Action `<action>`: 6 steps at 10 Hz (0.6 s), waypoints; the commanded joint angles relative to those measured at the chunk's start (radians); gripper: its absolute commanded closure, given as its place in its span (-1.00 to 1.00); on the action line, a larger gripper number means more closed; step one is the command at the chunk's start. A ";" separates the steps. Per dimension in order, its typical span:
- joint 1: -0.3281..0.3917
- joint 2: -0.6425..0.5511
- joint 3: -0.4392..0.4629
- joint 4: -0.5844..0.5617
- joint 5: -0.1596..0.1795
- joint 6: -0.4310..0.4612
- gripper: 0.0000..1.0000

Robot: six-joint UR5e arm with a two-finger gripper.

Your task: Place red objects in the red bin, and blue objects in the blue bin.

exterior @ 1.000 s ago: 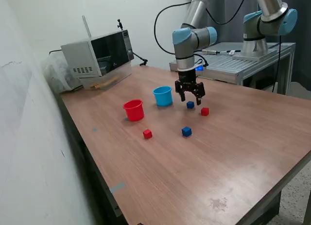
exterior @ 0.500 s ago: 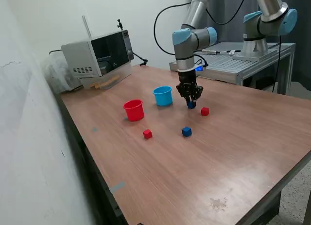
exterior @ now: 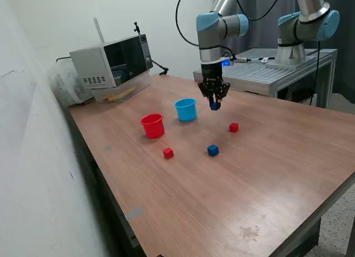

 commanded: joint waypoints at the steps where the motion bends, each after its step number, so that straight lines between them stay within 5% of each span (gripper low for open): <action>1: 0.001 -0.155 0.000 0.086 0.002 0.003 1.00; 5: -0.021 -0.138 -0.048 0.091 0.001 0.001 1.00; 6: -0.098 -0.107 -0.078 0.094 0.001 0.000 1.00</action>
